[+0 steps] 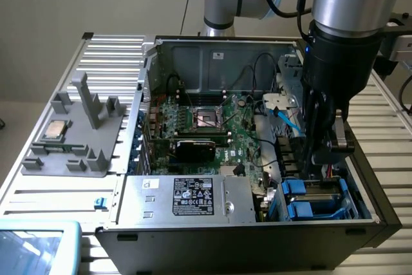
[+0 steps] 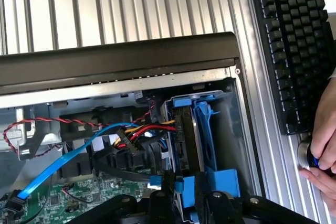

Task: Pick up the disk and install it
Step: 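Insert the second disk wire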

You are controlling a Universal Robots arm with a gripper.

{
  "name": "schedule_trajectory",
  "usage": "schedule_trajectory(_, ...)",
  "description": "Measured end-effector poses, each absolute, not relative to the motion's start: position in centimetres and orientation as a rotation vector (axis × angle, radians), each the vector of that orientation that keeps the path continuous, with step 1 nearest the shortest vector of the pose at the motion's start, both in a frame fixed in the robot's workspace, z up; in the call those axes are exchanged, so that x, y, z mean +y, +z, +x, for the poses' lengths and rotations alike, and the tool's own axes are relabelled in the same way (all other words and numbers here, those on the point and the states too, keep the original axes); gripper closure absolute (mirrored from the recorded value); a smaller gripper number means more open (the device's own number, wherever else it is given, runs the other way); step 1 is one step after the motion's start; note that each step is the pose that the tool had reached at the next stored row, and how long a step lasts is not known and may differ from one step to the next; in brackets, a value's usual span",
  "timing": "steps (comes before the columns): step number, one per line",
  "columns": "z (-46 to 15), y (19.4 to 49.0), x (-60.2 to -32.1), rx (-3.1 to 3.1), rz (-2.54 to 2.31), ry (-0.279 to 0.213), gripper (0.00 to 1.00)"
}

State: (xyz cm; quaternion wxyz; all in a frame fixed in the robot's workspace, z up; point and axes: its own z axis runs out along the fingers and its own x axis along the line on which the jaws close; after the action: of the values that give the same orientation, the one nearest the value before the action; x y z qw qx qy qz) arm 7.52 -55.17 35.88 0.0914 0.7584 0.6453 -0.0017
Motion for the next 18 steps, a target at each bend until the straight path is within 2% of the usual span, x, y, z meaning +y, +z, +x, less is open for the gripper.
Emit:
schedule_trajectory(8,7.62,35.88,-55.17,1.956,2.247,0.025,0.73)
schedule_trajectory(10,7.63,35.88,-55.17,1.960,2.247,0.028,0.84)
schedule_trajectory(18,7.63,35.88,-55.17,1.966,2.246,0.033,0.84)
